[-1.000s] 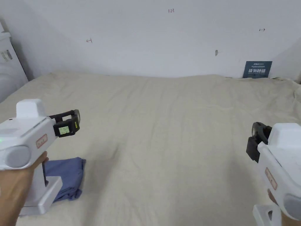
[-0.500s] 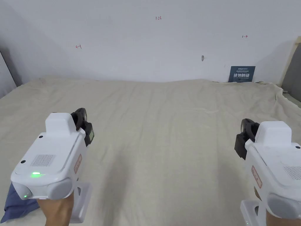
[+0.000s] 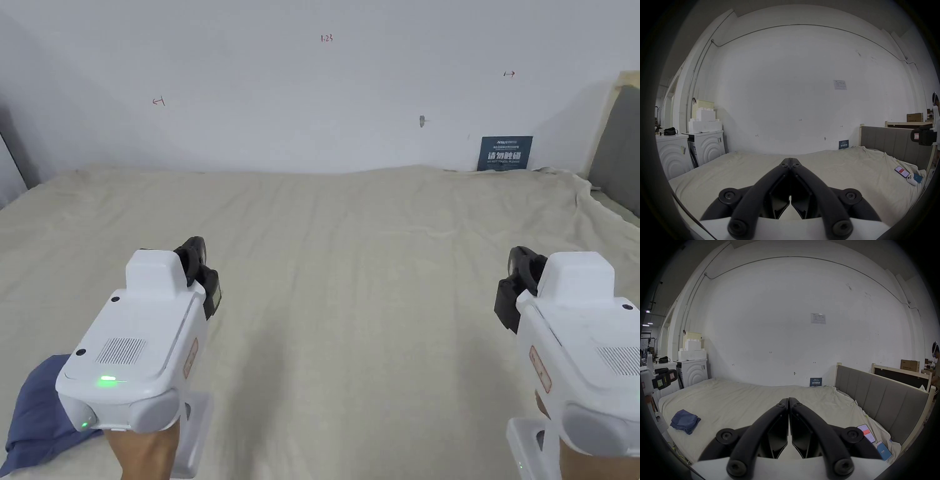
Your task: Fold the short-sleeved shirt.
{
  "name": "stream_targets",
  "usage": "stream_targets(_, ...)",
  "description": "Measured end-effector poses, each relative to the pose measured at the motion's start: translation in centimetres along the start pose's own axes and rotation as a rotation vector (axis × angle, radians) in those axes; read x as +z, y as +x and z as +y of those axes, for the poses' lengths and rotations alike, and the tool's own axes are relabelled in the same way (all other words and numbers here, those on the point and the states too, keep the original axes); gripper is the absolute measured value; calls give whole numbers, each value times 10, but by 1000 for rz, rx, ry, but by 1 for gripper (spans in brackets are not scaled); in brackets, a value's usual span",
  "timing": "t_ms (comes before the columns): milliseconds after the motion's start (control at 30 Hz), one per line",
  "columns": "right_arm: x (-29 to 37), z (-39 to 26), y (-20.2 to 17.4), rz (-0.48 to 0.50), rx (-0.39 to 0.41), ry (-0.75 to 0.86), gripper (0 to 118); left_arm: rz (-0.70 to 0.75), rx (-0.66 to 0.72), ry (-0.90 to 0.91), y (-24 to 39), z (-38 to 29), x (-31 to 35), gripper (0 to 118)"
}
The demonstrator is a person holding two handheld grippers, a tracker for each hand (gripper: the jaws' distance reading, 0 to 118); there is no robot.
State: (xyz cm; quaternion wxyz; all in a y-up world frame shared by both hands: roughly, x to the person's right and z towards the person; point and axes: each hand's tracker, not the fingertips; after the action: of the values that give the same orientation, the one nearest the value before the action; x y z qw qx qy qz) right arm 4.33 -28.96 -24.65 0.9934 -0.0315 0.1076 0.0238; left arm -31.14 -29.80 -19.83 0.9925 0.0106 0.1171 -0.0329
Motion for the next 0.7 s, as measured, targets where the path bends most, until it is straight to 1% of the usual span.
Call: stream_targets(700,1,0,2,-1,7,0,0,-25,-10,4,10,-3,3,0)
